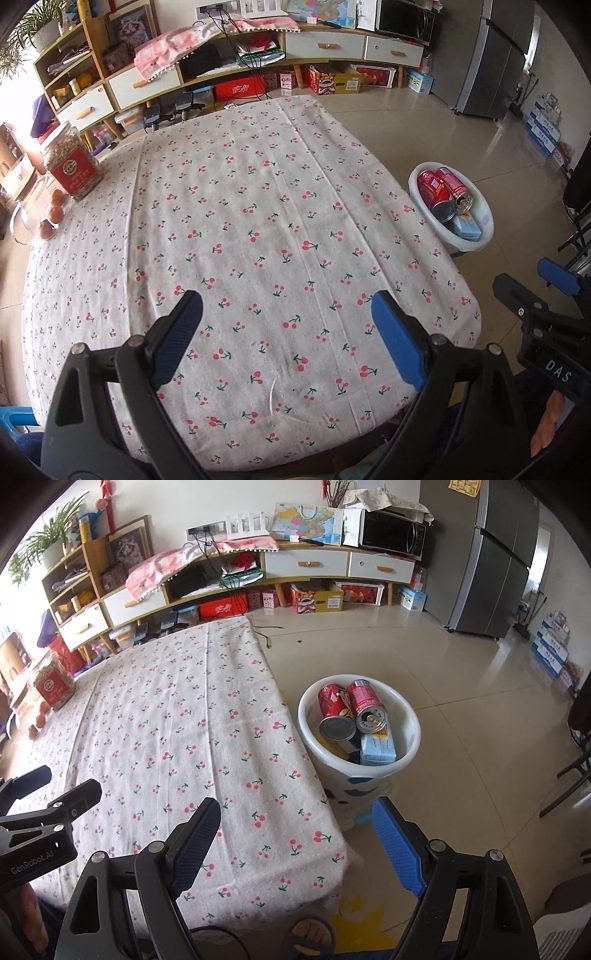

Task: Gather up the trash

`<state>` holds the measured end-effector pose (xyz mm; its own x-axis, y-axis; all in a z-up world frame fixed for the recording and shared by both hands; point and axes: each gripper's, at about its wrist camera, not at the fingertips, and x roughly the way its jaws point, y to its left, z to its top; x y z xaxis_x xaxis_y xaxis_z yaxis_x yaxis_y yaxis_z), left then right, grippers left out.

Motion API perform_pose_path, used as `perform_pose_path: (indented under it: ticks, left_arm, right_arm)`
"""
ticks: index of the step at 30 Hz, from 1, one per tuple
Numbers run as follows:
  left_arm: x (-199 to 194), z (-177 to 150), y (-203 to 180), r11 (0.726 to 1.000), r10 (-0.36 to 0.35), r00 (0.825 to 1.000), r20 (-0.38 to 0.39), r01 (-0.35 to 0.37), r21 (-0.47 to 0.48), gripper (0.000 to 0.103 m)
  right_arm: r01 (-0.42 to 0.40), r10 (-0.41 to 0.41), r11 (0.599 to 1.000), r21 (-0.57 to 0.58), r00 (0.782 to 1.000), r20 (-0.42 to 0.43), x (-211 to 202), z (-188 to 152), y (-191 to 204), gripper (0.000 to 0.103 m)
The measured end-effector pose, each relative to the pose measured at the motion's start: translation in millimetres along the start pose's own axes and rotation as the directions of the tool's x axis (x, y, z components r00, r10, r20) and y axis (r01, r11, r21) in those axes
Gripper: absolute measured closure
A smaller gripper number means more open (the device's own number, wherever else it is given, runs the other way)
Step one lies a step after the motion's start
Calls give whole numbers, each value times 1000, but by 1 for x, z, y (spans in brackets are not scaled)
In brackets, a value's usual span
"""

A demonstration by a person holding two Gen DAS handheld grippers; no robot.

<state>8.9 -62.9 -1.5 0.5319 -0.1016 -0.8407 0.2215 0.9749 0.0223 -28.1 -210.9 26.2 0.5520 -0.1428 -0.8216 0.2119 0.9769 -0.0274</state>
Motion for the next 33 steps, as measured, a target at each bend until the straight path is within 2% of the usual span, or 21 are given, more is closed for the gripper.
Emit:
perform_pose_path:
  ticks: [18,33]
  left_arm:
    - [0,-2,-6,1000,29,999,-16,-29,-7,10]
    - [-3,0,-10,1000,10,1000,-10,-10,-1,10]
  right_arm:
    - [-12,11,1000,-6,999,-32,7,-3,-2,17]
    - [-10,10,1000,-12,999,-35,8,-4,-2,17]
